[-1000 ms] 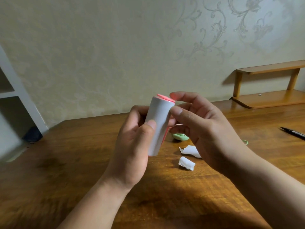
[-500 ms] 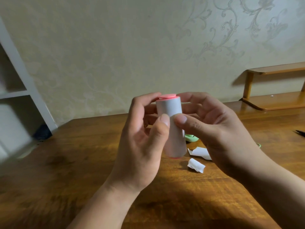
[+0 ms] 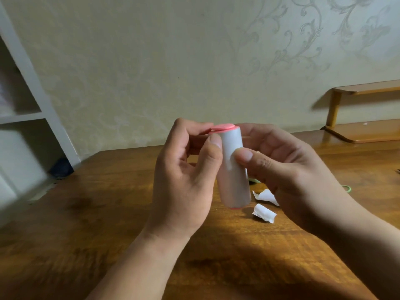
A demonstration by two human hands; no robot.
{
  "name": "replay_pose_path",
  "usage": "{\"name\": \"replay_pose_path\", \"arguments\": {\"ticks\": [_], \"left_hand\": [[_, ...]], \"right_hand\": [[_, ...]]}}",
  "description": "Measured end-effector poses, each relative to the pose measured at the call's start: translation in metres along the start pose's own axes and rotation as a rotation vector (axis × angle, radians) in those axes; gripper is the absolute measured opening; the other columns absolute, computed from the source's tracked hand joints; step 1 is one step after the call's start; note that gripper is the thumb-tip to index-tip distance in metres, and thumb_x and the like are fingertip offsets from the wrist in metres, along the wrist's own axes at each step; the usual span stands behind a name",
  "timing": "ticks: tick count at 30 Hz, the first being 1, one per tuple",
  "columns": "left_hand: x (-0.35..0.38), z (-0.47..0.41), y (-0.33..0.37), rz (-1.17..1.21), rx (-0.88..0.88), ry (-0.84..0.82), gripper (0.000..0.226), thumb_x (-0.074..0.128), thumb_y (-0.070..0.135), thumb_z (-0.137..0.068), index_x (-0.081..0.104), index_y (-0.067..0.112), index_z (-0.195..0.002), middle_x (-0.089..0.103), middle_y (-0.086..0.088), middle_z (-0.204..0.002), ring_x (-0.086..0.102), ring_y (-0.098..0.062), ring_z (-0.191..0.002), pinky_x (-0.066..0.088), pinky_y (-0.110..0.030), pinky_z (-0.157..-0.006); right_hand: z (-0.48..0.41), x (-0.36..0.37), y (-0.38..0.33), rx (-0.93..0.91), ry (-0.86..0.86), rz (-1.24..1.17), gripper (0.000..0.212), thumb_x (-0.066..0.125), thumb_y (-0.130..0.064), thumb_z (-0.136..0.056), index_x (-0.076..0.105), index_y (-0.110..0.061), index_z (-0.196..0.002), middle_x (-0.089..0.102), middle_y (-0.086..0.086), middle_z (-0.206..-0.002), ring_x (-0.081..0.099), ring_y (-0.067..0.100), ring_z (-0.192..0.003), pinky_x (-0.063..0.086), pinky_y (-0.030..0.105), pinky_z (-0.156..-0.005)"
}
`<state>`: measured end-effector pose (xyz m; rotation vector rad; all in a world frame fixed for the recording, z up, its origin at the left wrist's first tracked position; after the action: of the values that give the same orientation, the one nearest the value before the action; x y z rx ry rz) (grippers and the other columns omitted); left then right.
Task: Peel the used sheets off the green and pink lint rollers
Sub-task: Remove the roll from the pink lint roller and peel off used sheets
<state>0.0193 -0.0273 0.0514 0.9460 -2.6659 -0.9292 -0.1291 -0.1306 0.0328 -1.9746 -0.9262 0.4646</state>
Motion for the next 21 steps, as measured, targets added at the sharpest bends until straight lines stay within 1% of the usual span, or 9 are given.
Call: {"name": "replay_pose_path", "arguments": {"ticks": [1, 5, 9, 12, 14, 16, 18, 21], "left_hand": [[0.0, -0.0002, 0.0004, 0.004, 0.001, 0.002, 0.022, 0.062, 0.034, -0.106, 0.068, 0.015, -0.117, 0.077, -0.006, -0.108, 0.074, -0.028, -0.1, 0.065, -0.047, -0.08], [-0.0001, -0.0002, 0.0012, 0.014, -0.001, 0.017, 0.019, 0.065, 0.035, -0.104, 0.066, 0.018, -0.111, 0.076, -0.007, -0.102, 0.072, -0.024, -0.094, 0.063, -0.044, -0.08], [-0.0004, 0.0003, 0.0023, -0.011, -0.007, 0.011, 0.022, 0.066, 0.035, -0.102, 0.066, 0.014, -0.11, 0.074, -0.008, -0.098, 0.07, -0.028, -0.091, 0.063, -0.045, -0.078], [0.0002, 0.0002, 0.0034, -0.029, -0.024, -0.008, 0.024, 0.068, 0.039, -0.099, 0.065, 0.017, -0.109, 0.072, -0.007, -0.098, 0.07, -0.024, -0.091, 0.062, -0.042, -0.077], [0.0006, 0.0004, 0.0034, -0.036, -0.04, -0.021, 0.027, 0.068, 0.042, -0.097, 0.064, 0.017, -0.108, 0.074, -0.012, -0.098, 0.073, -0.029, -0.092, 0.066, -0.05, -0.078], [0.0006, 0.0006, 0.0028, -0.034, -0.063, -0.037, 0.03, 0.069, 0.042, -0.096, 0.065, 0.015, -0.108, 0.076, -0.014, -0.098, 0.077, -0.034, -0.094, 0.068, -0.058, -0.08], [0.0, 0.0007, 0.0023, -0.037, -0.081, -0.049, 0.03, 0.07, 0.043, -0.095, 0.066, 0.017, -0.107, 0.079, -0.012, -0.097, 0.079, -0.034, -0.094, 0.067, -0.061, -0.08], [-0.001, 0.0005, 0.0008, -0.02, -0.111, -0.051, 0.029, 0.07, 0.043, -0.093, 0.067, 0.017, -0.106, 0.079, -0.012, -0.096, 0.078, -0.039, -0.094, 0.065, -0.065, -0.08]], "right_hand": [[-0.0003, -0.0003, 0.0008, 0.008, -0.006, -0.009, 0.045, 0.075, -0.031, -0.095, 0.071, -0.017, -0.138, 0.079, 0.008, -0.132, 0.075, 0.03, -0.125, 0.059, 0.051, -0.104], [-0.0004, 0.0006, 0.0015, 0.018, -0.041, -0.033, 0.045, 0.072, -0.031, -0.097, 0.072, -0.017, -0.14, 0.078, 0.005, -0.136, 0.073, 0.028, -0.129, 0.061, 0.045, -0.102], [0.0001, 0.0018, 0.0014, 0.016, -0.066, -0.032, 0.045, 0.069, -0.028, -0.099, 0.07, -0.015, -0.143, 0.077, 0.004, -0.139, 0.072, 0.026, -0.131, 0.059, 0.043, -0.105], [0.0013, 0.0016, -0.0007, -0.003, -0.066, 0.006, 0.043, 0.069, -0.024, -0.1, 0.07, -0.015, -0.142, 0.078, 0.002, -0.137, 0.072, 0.023, -0.13, 0.058, 0.034, -0.107], [0.002, 0.0005, -0.0028, -0.026, -0.043, 0.074, 0.041, 0.072, -0.025, -0.099, 0.072, -0.019, -0.139, 0.08, 0.001, -0.133, 0.074, 0.021, -0.126, 0.059, 0.032, -0.103], [0.0027, -0.0014, -0.0037, -0.036, -0.009, 0.141, 0.039, 0.076, -0.028, -0.097, 0.074, -0.026, -0.135, 0.081, 0.0, -0.127, 0.076, 0.022, -0.12, 0.063, 0.039, -0.099], [0.0031, -0.003, -0.0036, -0.032, 0.014, 0.178, 0.037, 0.077, -0.03, -0.095, 0.076, -0.032, -0.132, 0.081, 0.0, -0.124, 0.076, 0.024, -0.116, 0.065, 0.05, -0.098], [0.0026, -0.0042, -0.0034, -0.027, 0.023, 0.204, 0.037, 0.079, -0.034, -0.094, 0.077, -0.036, -0.131, 0.08, 0.0, -0.125, 0.076, 0.026, -0.115, 0.063, 0.059, -0.099]]}}
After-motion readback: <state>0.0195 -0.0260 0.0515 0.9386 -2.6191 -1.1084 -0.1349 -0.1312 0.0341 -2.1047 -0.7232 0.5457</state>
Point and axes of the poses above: each hand's wrist, its own z-axis away from the middle knuckle, its own x-axis out of the palm, y = z × x, the point moved 5 cm from there along -z, towards the middle knuckle
